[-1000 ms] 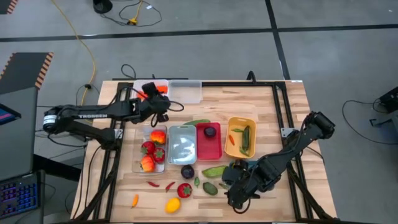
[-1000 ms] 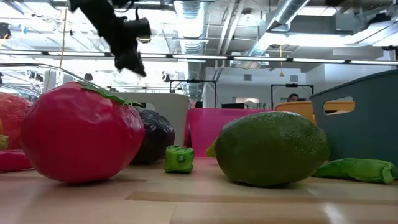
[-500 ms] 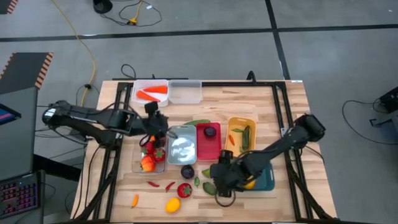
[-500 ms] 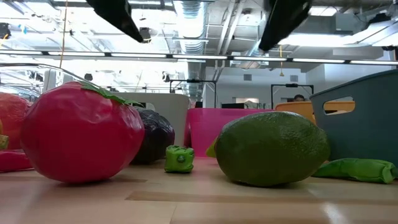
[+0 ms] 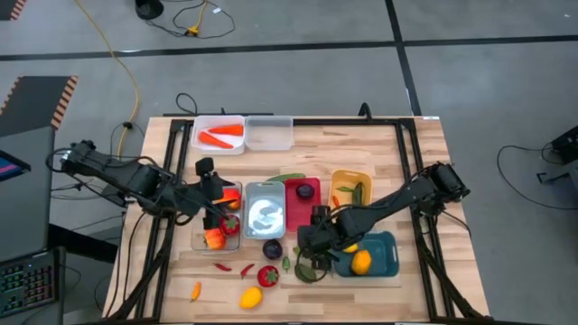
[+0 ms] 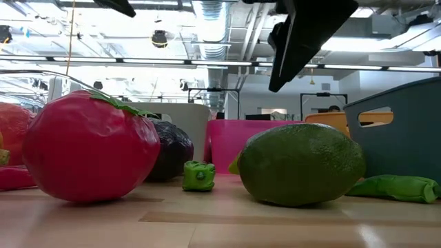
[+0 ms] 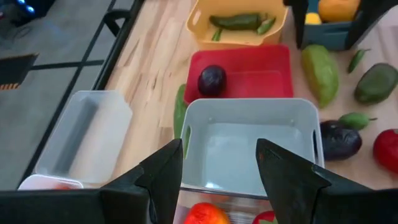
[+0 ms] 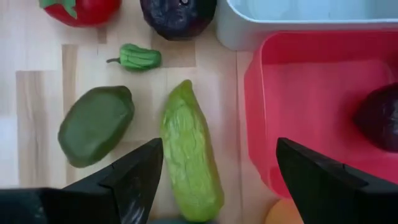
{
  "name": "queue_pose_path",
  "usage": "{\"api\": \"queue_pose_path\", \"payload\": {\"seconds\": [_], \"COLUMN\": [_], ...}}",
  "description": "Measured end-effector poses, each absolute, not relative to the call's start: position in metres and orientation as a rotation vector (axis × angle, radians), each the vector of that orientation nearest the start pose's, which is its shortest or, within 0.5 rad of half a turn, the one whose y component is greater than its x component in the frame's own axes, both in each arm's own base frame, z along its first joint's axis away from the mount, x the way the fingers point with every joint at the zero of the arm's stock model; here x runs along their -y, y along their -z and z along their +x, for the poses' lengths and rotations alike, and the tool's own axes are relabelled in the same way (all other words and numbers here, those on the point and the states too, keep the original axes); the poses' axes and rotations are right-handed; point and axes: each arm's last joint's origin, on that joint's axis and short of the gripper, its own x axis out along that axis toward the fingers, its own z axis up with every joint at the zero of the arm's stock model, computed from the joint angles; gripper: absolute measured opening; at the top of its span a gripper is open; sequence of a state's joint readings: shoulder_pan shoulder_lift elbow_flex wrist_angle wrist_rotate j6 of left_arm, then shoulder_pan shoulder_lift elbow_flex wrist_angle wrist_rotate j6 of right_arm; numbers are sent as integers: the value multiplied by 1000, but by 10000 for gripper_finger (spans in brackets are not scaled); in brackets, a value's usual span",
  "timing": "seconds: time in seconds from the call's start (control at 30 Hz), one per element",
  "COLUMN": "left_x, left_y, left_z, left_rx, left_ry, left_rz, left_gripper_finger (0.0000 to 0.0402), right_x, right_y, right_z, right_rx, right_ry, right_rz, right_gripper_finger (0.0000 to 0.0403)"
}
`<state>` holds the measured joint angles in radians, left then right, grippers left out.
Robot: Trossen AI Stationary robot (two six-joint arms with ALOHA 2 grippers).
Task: Sort produce into baskets
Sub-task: Put the cucumber into the top transparent bin
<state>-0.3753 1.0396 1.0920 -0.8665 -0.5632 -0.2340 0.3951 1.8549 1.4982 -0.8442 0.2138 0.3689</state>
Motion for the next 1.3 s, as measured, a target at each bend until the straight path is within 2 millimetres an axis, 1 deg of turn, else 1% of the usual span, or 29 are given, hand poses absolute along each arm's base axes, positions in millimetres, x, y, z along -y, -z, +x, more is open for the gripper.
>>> {"api": "queue_pose_path", "payload": {"seconds": [0.17,0.3,0.47,0.6,0.73,0.87,1.0,1.13,1.3], "left_x": [56,56,56,56,56,56,56,56,56], "left_y": [-338,-338,-338,-338,-338,-338,-338,-338,-338], "left_z": [181,181,181,181,182,182,182,182,182], "left_rx": [-690,-690,-692,-693,-693,-693,-691,-689,-687], "left_ry": [-254,-253,-251,-248,-249,-248,-249,-251,-256], "left_rz": [144,143,143,142,143,141,140,138,128], "left_gripper_finger": [192,192,192,192,192,192,192,192,192], "right_x": [-131,-130,-143,-158,-166,-167,-164,-163,-163], "right_y": [-238,-238,-237,-228,-215,-195,-179,-171,-171], "right_z": [356,355,350,347,351,355,359,361,362], "right_rx": [-1153,-1167,-1170,-1190,-1205,-1260,-1308,-1328,-1343], "right_ry": [73,74,33,0,4,21,38,38,15], "right_rz": [-25,-30,-37,-65,-88,-124,-134,-133,-109], "right_gripper_finger": [340,340,339,328,318,314,312,312,305]}}
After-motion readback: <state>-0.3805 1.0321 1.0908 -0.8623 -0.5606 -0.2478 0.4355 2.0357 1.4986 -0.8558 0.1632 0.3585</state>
